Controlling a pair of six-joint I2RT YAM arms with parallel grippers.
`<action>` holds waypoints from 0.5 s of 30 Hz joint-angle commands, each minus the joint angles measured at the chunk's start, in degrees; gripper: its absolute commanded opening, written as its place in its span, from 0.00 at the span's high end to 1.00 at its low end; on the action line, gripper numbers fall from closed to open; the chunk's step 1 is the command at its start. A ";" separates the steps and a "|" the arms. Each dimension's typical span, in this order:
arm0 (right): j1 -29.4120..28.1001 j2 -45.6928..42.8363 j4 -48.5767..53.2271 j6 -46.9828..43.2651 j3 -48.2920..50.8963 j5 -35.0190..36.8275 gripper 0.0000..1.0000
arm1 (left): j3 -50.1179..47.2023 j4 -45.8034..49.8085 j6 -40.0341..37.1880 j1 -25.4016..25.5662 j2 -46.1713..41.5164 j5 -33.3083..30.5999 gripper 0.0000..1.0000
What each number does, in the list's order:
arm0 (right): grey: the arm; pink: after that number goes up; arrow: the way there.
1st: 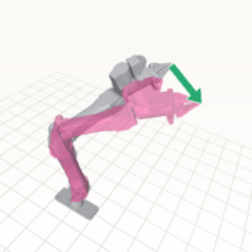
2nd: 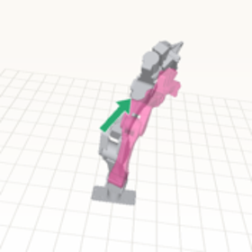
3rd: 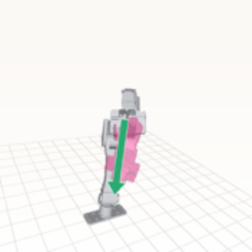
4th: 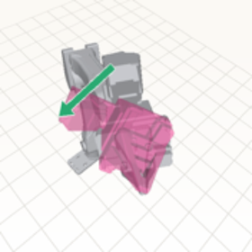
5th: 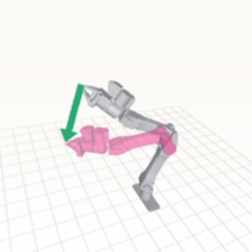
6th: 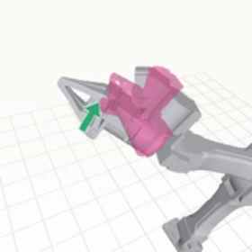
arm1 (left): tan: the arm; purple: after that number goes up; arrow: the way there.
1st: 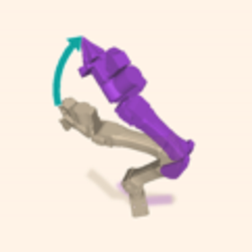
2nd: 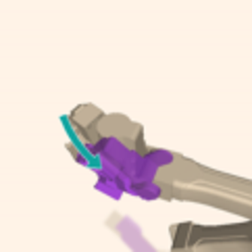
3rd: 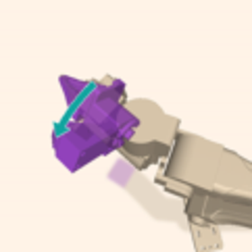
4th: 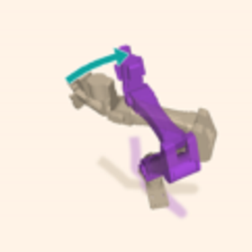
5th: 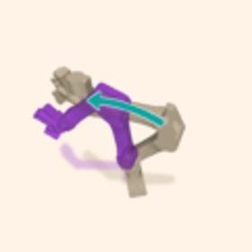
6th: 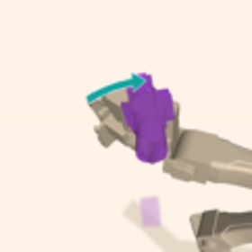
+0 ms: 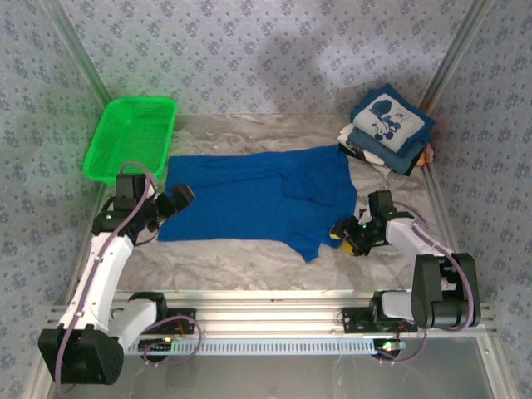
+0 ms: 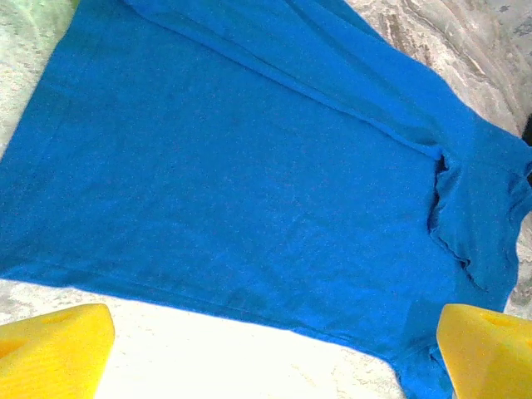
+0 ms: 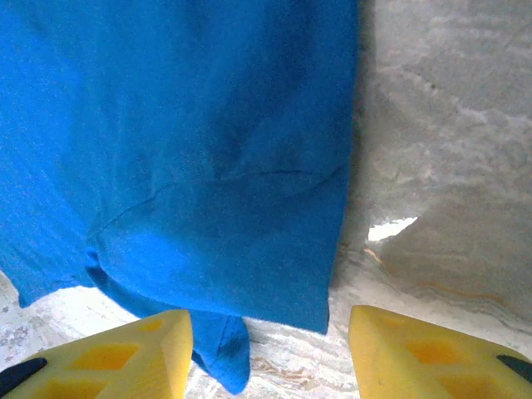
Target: Fold and stack the t-shirts
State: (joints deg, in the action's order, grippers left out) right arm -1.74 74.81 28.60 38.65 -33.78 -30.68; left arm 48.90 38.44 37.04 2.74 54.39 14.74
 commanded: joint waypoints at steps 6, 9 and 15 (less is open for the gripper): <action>-1.17 3.53 -5.91 -0.80 -3.29 -2.05 0.47 | 1.75 3.97 -2.01 -1.34 -1.72 -1.72 0.00; -1.29 4.37 -5.93 -0.85 -5.09 -2.87 0.52 | 1.90 4.50 -2.49 -1.56 -2.07 -2.26 0.00; -1.05 5.50 -5.19 -1.48 -6.21 -5.05 0.72 | 0.94 4.41 -2.30 -2.08 -3.05 -2.37 0.00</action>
State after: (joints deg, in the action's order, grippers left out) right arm -2.81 79.94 22.81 37.47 -38.94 -33.65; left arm 48.93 41.98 35.81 1.10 52.62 12.91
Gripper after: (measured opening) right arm 0.300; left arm 0.994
